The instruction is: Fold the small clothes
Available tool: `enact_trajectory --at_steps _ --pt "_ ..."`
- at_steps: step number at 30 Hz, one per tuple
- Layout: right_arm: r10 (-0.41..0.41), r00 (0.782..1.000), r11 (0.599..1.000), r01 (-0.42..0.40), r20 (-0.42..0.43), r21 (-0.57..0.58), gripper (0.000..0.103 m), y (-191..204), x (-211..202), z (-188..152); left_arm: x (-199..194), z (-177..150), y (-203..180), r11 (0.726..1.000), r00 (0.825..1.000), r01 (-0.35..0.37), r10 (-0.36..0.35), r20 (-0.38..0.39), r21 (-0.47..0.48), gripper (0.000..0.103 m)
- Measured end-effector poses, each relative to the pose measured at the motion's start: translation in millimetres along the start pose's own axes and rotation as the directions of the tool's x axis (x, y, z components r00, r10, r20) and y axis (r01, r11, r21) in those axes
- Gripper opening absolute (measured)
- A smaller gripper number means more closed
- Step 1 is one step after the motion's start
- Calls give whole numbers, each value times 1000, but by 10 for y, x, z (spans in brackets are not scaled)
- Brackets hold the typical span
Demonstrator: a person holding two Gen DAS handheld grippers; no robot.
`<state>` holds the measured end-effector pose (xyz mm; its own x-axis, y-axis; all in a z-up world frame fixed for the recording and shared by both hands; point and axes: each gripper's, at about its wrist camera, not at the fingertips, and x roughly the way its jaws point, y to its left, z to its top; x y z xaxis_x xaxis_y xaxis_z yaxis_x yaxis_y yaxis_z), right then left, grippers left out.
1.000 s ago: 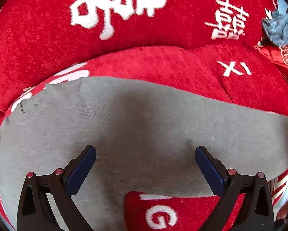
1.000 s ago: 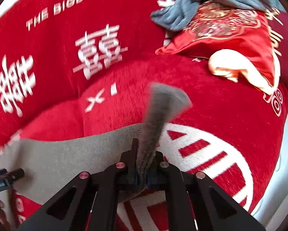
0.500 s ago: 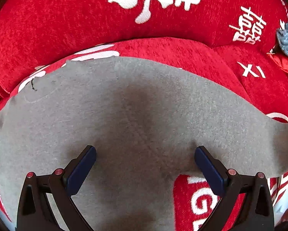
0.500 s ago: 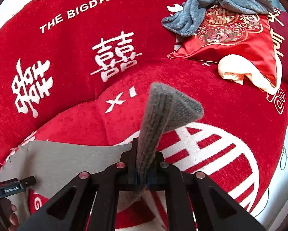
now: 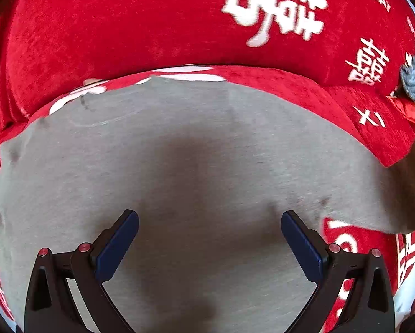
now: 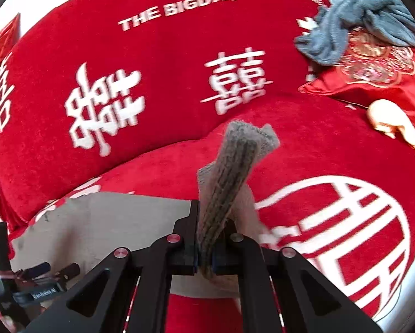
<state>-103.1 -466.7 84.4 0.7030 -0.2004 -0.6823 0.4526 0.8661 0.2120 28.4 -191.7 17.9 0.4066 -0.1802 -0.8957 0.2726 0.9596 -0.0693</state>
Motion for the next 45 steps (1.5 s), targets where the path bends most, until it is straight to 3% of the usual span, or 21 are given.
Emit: enact_trajectory --at_steps 16,27,45 --pt "67 995 995 -72 -72 -75 6 1282 271 -189 -139 -259 1181 992 998 -55 57 15 -112 103" --pt "72 992 967 -96 -106 -235 6 2413 401 -483 -286 -394 2039 974 997 -62 71 34 -216 103" --pt "155 974 871 -214 -166 -442 6 3888 427 -1072 -589 -692 2590 964 991 25 11 134 -266 103"
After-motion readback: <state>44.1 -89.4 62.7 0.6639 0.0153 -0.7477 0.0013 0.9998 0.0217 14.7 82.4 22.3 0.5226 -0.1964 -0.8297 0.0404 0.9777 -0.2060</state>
